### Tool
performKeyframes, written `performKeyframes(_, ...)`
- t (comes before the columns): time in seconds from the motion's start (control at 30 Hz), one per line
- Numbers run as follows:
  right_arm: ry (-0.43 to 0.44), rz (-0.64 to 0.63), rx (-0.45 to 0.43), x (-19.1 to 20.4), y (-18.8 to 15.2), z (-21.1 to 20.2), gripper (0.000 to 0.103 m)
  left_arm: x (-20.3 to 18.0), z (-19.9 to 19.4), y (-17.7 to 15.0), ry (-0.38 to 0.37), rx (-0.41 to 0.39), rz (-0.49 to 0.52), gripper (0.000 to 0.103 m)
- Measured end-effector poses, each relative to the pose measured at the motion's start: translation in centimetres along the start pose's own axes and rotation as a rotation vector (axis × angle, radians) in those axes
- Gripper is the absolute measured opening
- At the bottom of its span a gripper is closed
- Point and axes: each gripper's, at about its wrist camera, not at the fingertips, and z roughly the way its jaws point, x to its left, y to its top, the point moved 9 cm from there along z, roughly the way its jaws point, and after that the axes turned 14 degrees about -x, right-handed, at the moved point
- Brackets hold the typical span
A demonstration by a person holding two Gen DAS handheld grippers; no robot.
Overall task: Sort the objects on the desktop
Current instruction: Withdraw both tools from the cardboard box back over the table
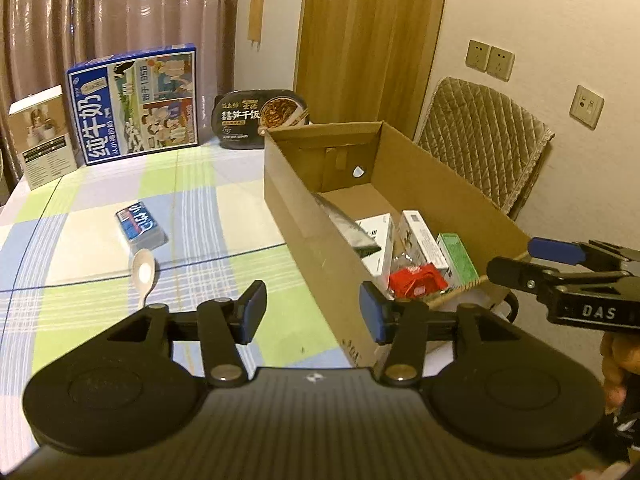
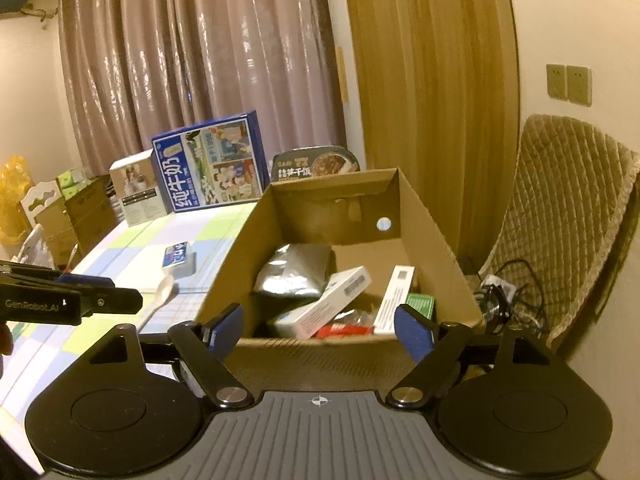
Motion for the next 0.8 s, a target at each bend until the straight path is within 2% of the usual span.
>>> performKeyframes(0.03, 0.002, 0.001, 0.002, 0.3, -0.1, -0.3, 0.082, 0.1, -0.4, -0.1, 0.002, -0.002, 0.0, 0.051)
performKeyframes(0.1, 0.009, 0.0, 0.001, 1.0, 0.0, -0.9, 0.084, 0.5, -1.2, -0.2, 0.011, -0.009, -0.003, 0.063)
performKeyframes(0.33, 0.046, 0.0, 0.009, 3.8, -0.2, -2.4, 0.092, 2.5, -4.2, -1.1, 0.059, -0.014, -0.018, 0.074)
performKeyframes(0.5, 0.077, -0.013, 0.005, 6.0, 0.0, -2.9, 0.097, 4.6, -6.3, -2.0, 0.116, -0.013, -0.01, 0.088)
performKeyframes(0.57, 0.092, -0.017, 0.007, 6.9, 0.0, -3.1, 0.101, 5.5, -6.9, -2.4, 0.151, -0.012, 0.003, 0.091)
performKeyframes(0.8, 0.142, -0.046, 0.033, 10.3, -0.8, -3.2, 0.101, 8.5, -9.2, -4.0, 0.24, 0.003, -0.004, 0.099)
